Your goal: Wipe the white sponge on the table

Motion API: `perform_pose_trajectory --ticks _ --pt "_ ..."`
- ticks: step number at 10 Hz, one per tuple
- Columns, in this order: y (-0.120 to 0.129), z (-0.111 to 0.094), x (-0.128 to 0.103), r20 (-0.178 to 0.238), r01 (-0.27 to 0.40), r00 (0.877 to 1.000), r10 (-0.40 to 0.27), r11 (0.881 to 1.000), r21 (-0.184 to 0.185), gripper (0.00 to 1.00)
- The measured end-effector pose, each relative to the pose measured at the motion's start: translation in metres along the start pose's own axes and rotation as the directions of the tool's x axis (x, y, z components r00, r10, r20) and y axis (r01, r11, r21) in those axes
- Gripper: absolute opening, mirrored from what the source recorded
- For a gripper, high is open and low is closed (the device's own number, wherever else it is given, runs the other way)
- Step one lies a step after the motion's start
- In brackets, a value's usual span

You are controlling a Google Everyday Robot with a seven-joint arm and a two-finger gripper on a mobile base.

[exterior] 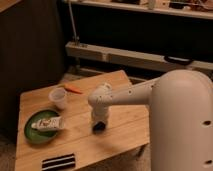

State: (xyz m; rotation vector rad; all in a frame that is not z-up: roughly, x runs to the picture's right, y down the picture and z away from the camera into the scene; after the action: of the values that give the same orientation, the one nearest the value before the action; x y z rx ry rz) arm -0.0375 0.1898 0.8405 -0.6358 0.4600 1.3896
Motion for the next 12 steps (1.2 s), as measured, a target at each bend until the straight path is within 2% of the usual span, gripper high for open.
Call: perform_pose_trajectory --ticks 2,4,6,8,12 --pt "-0.018 0.000 -0.022 0.006 -0.033 0.999 0.033 0.999 0.025 0.33" --pt "-0.037 0.002 -0.031 0.000 -0.080 0.997 0.080 0.996 0.038 0.33" --pt "-0.063 0.011 -0.028 -0.023 -0.135 0.990 0.136 0.990 0.051 0.33" --pt "-0.079 0.013 -0.026 -0.028 -0.167 0.985 0.168 0.985 0.054 0.33" --pt "-0.082 0.010 -0.023 -0.031 -0.162 0.986 0.165 0.985 0.064 0.33"
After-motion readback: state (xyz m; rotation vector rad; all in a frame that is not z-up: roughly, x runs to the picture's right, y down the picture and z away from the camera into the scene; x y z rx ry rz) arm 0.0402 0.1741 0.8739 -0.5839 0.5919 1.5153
